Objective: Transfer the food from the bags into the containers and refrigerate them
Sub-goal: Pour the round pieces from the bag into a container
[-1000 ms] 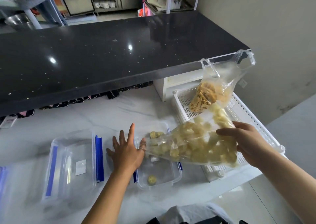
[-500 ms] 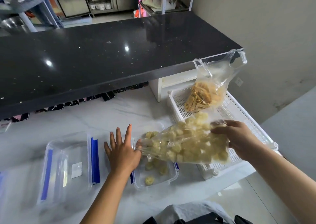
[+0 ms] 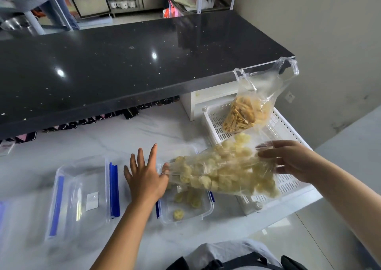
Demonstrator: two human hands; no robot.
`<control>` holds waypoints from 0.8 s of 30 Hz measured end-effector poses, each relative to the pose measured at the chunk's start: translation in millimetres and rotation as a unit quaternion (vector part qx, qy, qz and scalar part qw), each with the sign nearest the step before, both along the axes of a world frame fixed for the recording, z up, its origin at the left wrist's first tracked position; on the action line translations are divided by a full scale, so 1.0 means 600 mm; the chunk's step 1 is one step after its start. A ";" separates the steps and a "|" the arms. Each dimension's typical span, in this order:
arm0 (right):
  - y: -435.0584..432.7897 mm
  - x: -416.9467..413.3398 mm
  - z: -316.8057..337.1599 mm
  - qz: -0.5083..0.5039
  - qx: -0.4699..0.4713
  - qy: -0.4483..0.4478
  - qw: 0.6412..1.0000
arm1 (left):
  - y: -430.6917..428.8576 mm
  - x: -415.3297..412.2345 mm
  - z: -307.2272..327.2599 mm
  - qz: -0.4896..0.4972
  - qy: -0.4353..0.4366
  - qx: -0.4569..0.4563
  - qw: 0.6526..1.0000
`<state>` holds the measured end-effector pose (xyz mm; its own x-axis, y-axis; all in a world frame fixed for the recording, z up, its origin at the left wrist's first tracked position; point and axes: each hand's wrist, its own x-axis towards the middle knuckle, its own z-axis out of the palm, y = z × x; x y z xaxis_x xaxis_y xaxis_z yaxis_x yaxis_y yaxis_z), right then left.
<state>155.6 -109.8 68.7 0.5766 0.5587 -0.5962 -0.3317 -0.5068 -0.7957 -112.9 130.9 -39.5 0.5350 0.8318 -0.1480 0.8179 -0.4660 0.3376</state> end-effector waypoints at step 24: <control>0.003 -0.012 0.007 0.025 0.020 -0.024 0.999 | -0.005 -0.018 0.008 0.028 -0.035 -0.013 0.999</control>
